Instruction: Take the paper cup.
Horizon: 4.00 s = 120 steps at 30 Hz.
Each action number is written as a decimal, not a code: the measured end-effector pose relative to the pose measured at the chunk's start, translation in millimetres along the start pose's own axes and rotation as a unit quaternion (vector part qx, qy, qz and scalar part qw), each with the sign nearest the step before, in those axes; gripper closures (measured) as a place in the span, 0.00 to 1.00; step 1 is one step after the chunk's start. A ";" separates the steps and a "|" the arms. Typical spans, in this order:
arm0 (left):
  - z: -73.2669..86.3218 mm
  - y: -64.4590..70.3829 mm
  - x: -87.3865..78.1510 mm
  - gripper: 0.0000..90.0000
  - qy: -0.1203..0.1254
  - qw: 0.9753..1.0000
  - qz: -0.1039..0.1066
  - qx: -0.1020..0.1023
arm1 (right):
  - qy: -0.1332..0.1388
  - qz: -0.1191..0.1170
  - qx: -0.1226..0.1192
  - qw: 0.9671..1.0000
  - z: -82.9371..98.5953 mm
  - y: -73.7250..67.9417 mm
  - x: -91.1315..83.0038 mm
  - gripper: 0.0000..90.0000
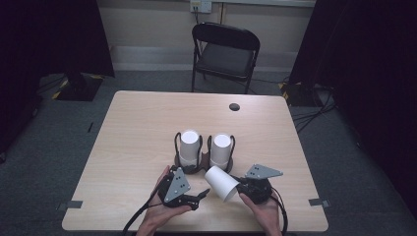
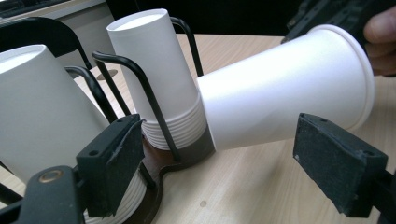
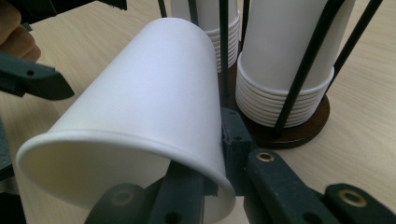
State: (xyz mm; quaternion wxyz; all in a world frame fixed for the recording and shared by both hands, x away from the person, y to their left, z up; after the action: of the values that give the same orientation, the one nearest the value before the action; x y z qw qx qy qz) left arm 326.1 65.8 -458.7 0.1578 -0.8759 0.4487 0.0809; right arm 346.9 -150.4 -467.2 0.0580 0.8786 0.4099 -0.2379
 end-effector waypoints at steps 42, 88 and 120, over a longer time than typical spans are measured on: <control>17.9 26.3 26.6 0.17 -0.066 0.987 -0.027 0.144 | -0.158 -0.054 0.040 0.985 -23.5 0.4 23.5 0.98; -3.0 49.2 49.0 0.22 -0.032 0.989 -0.022 0.145 | -0.162 -0.072 0.070 0.982 -23.8 -11.9 34.8 0.99; -2.5 35.5 48.4 0.25 -0.005 0.998 -0.026 0.056 | -0.083 -0.041 0.087 0.992 -26.2 -6.0 23.4 0.83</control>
State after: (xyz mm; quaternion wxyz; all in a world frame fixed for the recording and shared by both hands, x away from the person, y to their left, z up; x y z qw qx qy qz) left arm 325.6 8.7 -477.4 0.2111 -0.8766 0.4289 0.0554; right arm 364.9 -122.4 -454.5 0.0049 0.8398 0.4174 -0.3472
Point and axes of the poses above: each handheld gripper's, and its own axes: x roughly forward along the jaws, z roughly out of its underside, y roughly to its right, the point moved 4 cm from there along x, roughly forward along the jaws, and after that the axes turned 4 degrees about y, right-handed, at the moved point
